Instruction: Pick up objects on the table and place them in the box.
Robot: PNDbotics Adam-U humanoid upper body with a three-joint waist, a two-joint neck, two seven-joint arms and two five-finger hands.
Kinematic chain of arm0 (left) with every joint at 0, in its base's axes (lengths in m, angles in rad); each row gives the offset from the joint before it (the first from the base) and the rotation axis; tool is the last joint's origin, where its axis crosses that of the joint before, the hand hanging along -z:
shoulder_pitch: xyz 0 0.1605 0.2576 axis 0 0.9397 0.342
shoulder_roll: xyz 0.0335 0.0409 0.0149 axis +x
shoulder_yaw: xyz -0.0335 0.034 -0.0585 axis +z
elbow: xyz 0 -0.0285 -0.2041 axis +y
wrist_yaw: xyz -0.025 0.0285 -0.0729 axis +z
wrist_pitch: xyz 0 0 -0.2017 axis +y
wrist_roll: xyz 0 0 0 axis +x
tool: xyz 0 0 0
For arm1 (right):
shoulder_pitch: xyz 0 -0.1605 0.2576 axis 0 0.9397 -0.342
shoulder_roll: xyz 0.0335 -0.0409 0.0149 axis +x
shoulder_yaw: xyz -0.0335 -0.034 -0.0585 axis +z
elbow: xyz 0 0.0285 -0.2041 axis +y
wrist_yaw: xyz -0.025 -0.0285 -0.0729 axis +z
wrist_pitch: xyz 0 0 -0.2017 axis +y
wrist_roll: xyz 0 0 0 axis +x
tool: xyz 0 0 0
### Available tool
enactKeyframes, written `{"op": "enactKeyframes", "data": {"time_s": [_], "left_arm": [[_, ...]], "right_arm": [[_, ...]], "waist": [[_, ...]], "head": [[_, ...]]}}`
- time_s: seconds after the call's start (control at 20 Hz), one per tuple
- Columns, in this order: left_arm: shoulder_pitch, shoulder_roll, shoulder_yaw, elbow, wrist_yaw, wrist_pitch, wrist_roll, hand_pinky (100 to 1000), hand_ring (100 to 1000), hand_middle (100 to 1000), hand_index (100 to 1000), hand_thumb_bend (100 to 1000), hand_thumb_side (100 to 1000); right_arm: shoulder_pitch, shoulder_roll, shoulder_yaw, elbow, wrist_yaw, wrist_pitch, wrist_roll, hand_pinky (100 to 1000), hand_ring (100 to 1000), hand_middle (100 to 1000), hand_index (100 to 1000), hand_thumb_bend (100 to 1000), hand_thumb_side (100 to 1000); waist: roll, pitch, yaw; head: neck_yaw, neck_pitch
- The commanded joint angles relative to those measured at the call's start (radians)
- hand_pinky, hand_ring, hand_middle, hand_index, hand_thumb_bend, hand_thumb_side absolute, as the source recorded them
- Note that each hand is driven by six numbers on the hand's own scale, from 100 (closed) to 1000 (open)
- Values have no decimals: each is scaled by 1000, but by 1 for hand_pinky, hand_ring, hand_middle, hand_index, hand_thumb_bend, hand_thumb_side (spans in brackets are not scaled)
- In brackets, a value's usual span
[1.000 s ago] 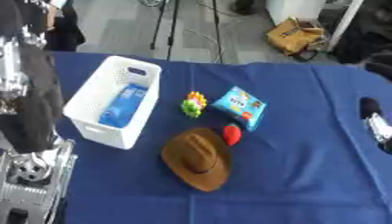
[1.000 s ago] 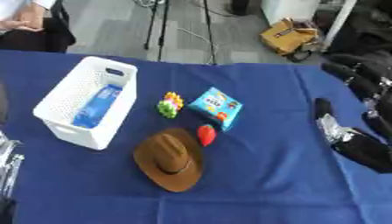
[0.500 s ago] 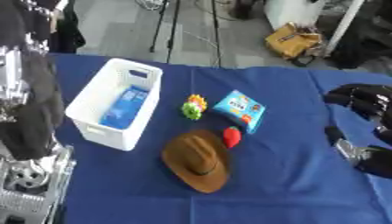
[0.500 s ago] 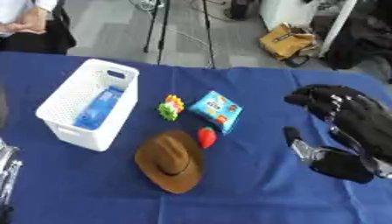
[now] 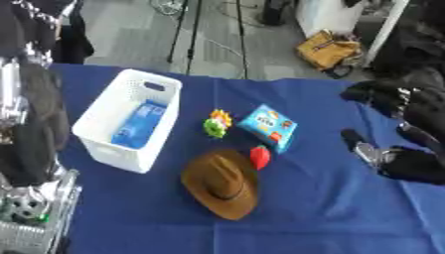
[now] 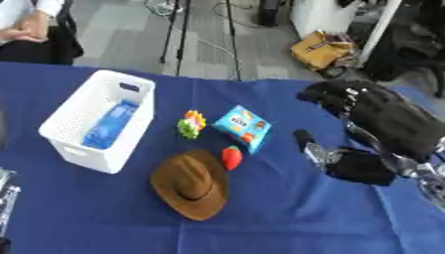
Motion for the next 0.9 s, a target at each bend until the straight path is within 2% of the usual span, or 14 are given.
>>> {"op": "enactKeyframes", "data": {"time_s": [0.05,0.2,0.35,0.65,0.85,0.9], "left_arm": [[-8,0,-3,-16,5,1,-5,901,898,895,888,100,1000],[-8,0,-4,-16,7,1,-8,901,897,889,884,100,1000],[-6,2,-6,-16,9,3,-10,901,897,887,880,100,1000],[-2,3,-9,-16,13,5,-15,902,897,884,878,100,1000],[0,0,-12,-16,16,7,-19,902,896,879,875,100,1000],[1,0,-12,-16,16,7,-20,903,896,877,874,100,1000]], "right_arm": [[-40,22,10,-16,41,55,53,797,864,855,968,224,1000],[-66,45,36,-16,82,109,111,799,863,854,974,190,1000],[-102,69,75,-16,143,162,186,796,858,849,971,196,1000],[-150,111,112,-16,170,192,264,802,871,858,982,203,1000],[-182,141,120,-16,135,212,262,812,894,868,1000,273,1000],[-189,146,122,-16,121,224,259,816,901,872,1000,326,1000]], "waist": [[1,-25,-3],[-1,-25,-2],[-4,-25,0],[-7,-27,3],[-9,-32,11],[-9,-33,12]], "head": [[-3,7],[-6,8],[-8,8],[-8,14],[-10,21],[-10,21]]}}
